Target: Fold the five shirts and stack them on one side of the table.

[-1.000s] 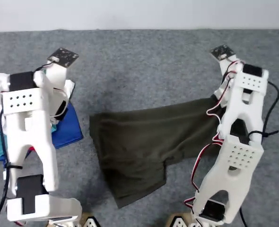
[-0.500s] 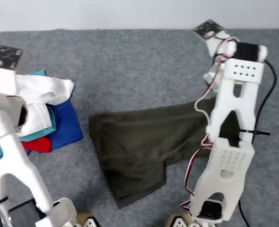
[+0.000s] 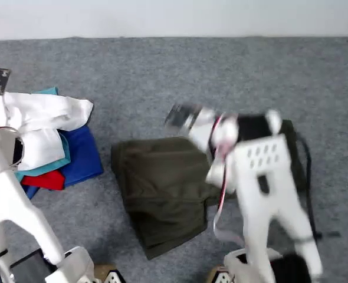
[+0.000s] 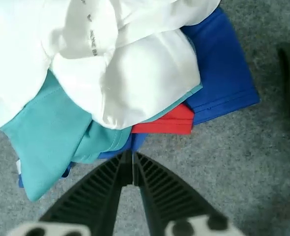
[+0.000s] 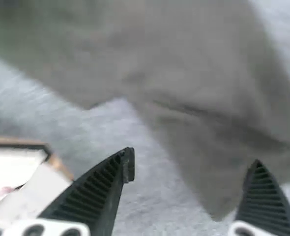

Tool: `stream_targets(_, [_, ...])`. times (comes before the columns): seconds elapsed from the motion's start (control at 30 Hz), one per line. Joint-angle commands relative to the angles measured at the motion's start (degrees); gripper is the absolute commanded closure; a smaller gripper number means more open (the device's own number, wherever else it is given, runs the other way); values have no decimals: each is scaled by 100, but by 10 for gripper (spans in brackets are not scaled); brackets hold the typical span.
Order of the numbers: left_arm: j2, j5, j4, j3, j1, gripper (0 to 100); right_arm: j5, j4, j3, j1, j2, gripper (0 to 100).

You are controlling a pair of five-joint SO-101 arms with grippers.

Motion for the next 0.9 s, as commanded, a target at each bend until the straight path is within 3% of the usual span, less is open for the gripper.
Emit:
stream_targets(0.0, [-211,-18,97,-57,-369,985,0,119,1433,-1147,-1332,632])
stream_targets(0.27, [-211,-18,97,-48,-782,985,-475,-1182,3429,-2835,-2185,634])
stream_targets(0.47, [-211,-18,97,-40,-782,985,-431,-2316,4132,-3002,-1938,634])
stream_targets(0.87, [-211,-18,97,-40,-782,985,-396,-3556,4492,-3547,-796,634])
